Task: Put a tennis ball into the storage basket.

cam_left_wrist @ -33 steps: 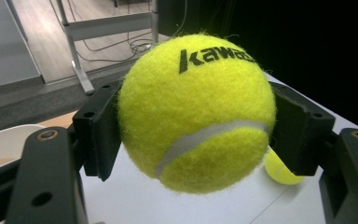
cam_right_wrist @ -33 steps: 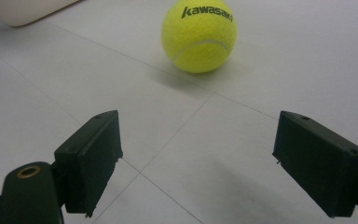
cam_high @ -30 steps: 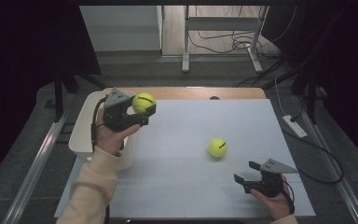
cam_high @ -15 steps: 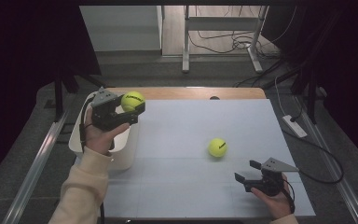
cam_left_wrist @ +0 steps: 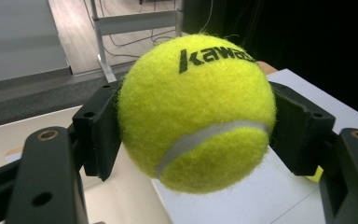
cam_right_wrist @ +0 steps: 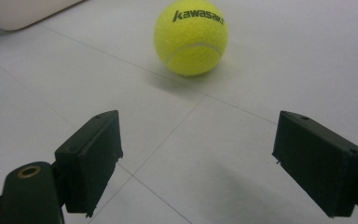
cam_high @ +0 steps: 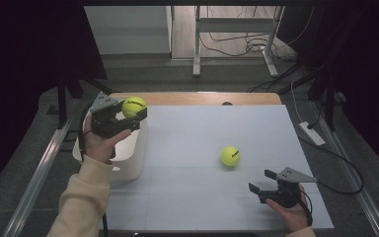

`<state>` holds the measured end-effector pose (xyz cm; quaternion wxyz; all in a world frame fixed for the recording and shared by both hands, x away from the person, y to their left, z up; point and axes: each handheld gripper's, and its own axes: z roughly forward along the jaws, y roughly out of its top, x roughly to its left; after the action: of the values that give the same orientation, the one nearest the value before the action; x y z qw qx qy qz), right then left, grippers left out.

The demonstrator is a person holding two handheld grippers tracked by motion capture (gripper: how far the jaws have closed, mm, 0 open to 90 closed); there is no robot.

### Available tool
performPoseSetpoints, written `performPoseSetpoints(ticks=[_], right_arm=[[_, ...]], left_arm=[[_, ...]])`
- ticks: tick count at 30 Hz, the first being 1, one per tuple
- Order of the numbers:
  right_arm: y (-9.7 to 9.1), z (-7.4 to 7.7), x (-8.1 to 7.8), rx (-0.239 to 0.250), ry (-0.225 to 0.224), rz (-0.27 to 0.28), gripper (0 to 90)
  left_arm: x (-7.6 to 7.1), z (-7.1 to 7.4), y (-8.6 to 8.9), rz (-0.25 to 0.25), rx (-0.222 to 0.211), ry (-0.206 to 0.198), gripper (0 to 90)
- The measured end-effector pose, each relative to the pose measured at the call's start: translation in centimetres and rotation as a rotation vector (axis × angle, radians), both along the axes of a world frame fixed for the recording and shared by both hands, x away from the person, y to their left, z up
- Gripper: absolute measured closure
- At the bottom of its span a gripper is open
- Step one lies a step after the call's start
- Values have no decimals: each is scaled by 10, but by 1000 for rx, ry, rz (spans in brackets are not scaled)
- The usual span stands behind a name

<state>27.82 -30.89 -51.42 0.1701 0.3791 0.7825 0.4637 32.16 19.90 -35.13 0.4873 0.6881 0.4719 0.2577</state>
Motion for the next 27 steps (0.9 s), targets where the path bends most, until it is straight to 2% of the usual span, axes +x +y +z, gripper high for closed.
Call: performPoseSetpoints(ticks=[8, 15, 27], right_arm=[[0, -1, 0, -2, 0, 4, 150], [0, 0, 0, -5, 0, 1, 150], [0, 0, 0, -5, -1, 3, 149]], left_arm=[[0, 1, 11, 29, 12, 7, 275], [4, -2, 25, 67, 28, 33, 275], [15, -5, 38, 103, 37, 77, 275]])
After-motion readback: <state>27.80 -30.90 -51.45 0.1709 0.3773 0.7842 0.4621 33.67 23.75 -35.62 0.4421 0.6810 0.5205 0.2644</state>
